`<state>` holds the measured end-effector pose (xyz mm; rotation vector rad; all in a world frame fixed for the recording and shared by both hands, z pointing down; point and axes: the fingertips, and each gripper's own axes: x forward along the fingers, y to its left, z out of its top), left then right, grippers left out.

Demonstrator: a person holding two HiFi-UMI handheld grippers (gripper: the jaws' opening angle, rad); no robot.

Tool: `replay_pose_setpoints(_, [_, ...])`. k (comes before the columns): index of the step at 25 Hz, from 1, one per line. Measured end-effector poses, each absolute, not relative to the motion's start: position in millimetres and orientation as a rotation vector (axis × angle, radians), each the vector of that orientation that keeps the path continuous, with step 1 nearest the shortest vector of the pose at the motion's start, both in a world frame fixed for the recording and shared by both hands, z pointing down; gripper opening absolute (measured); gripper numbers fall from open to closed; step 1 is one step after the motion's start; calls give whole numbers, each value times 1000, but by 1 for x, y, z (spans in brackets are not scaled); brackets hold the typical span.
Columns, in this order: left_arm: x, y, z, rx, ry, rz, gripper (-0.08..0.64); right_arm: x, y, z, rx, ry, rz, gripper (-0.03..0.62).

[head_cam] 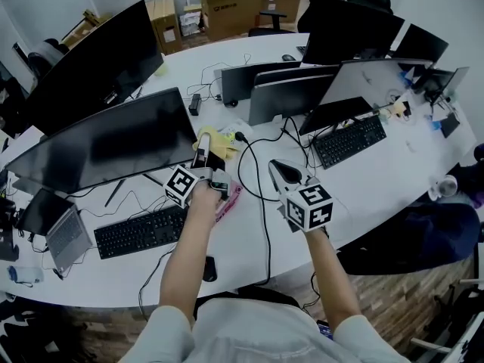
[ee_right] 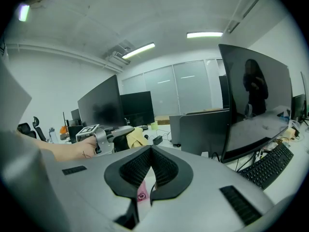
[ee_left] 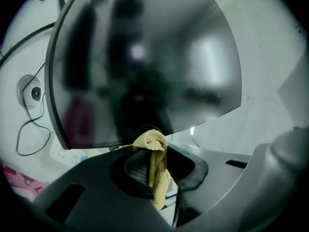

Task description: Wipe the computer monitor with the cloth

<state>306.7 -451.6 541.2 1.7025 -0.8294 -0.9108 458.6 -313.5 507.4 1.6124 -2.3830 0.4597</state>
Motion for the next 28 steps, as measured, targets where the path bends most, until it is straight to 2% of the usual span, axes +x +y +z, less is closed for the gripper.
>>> replay_pose_setpoints(28, [301, -425, 313, 1839, -658, -1091, 74, 453, -308, 389, 1692, -2500, 321, 28])
